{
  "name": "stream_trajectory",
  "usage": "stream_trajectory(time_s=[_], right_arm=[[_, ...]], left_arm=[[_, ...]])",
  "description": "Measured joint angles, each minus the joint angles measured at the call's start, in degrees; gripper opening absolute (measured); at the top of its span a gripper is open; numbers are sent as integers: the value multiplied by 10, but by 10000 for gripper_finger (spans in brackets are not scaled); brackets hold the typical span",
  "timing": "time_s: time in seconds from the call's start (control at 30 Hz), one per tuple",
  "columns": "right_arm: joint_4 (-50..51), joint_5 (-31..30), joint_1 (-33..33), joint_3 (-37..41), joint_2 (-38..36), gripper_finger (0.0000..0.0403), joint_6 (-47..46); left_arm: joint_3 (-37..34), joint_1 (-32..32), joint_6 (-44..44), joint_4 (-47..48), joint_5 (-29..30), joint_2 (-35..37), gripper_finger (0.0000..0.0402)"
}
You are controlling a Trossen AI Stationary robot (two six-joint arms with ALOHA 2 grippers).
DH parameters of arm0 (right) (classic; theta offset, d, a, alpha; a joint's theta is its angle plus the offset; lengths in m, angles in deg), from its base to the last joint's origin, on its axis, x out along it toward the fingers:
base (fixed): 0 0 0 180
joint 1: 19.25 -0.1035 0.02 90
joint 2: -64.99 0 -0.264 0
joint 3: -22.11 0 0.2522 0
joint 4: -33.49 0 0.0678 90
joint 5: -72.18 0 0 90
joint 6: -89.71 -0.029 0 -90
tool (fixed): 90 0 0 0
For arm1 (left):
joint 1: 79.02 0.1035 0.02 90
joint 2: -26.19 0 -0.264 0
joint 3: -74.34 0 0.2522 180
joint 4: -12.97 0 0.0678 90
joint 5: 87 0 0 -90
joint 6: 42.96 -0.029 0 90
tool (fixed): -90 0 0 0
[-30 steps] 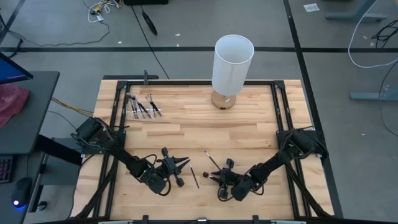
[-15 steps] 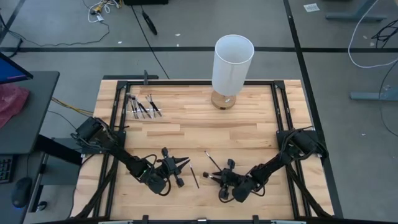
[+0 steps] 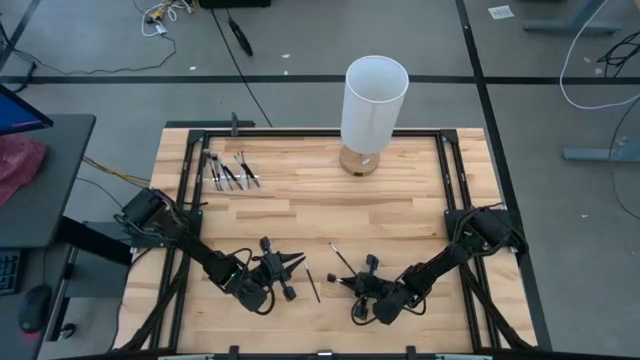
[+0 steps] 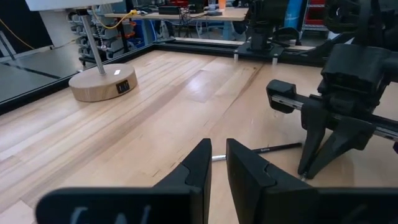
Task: Put items in baskets/containers
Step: Put the black eye groomer brush into the transparent organizer
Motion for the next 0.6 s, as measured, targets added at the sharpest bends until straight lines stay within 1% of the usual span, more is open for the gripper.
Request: stream_trajectory(time_s=[0.1,0.2,0.3,0.47,0.6], right_arm=[[-2,-2,-4,0,-4,10,13],[2,7,-5,5,-21,9,28],[17,14,-6,7,-45,8,50],[31,36,-10,10,-87,6,84],[13,24,-17,9,-108,4,103]], left_arm=[[0,0,0,0,-7,0,51],[0,0,-7,0,-34,0,51],[0,0,-30,-5,-73,0,51],[0,-1,-83,-45,-148,0,51],[0,-4,-122,-69,-196,0,51]])
